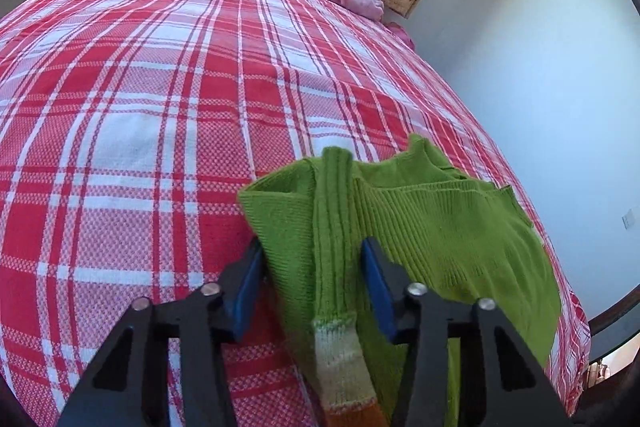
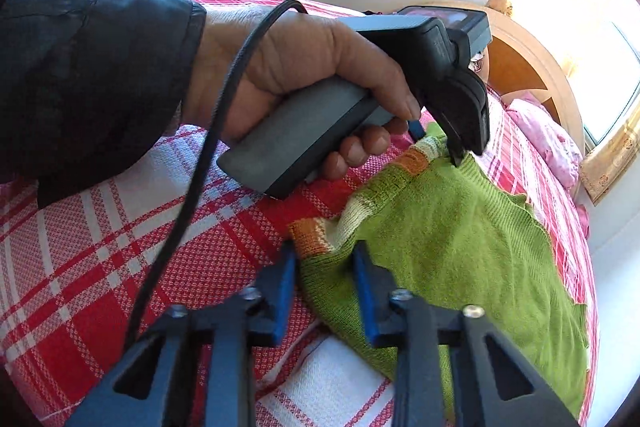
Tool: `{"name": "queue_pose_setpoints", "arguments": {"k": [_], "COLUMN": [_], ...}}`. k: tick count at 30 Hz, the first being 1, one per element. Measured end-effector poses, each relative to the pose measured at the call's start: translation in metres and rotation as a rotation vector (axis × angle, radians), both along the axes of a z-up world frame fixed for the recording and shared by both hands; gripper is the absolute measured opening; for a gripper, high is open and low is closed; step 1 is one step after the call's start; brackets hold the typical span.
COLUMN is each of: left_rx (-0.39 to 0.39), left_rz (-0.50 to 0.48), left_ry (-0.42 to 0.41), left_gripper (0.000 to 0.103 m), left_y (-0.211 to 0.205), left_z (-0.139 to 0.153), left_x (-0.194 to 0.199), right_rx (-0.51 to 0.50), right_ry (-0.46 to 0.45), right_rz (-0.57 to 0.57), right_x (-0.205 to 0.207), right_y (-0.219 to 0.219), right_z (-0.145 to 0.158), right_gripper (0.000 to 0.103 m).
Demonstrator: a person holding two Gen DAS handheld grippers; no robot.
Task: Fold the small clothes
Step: 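Close the left tool on the striped edge while the right tool closes beside it, then lift the striped edge with both tools and fold it across the sweater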
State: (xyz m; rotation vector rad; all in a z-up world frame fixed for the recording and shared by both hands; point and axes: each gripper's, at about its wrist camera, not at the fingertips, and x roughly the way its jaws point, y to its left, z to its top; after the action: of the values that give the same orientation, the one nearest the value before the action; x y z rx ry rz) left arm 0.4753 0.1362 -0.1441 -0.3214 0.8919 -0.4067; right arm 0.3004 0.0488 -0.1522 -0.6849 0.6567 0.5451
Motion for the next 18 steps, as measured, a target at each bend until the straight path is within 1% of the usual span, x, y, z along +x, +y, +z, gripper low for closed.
{"name": "queue_pose_setpoints", "arguments": {"k": [1,2,4,7,11,16,18], "left_rx": [-0.027,-0.075,-0.109,-0.121,-0.208,-0.22,-0.237], "left_rz": [-0.001,-0.021,-0.013,-0.009,0.014,0.036,0.034], "left_ry": [0.004,0.02,0.037,0.045,0.075,0.075,0.07], "left_gripper": [0.036,0.014,0.014,0.014,0.013,0.013,0.013], "left_y": [0.003,0.005,0.007,0.007,0.014,0.007,0.002], "left_z": [-0.001,-0.002,-0.003,-0.002,0.005,0.021,0.028], "left_x": [0.001,0.003,0.005,0.003,0.0,0.0,0.0], "right_rx": [0.001,0.012,0.032,0.057,0.117,0.187,0.205], "right_ry": [0.0,0.003,0.01,0.007,-0.019,-0.043,-0.053], "right_rz": [-0.004,-0.005,-0.006,-0.004,-0.014,-0.042,-0.059], "right_x": [0.002,0.003,0.005,0.003,0.002,0.004,0.005], "right_y": [-0.001,-0.002,-0.006,-0.015,-0.032,-0.055,-0.07], "right_z": [0.001,0.003,0.007,0.014,0.032,0.053,0.06], "right_gripper": [0.014,0.013,0.012,0.011,0.011,0.011,0.01]}}
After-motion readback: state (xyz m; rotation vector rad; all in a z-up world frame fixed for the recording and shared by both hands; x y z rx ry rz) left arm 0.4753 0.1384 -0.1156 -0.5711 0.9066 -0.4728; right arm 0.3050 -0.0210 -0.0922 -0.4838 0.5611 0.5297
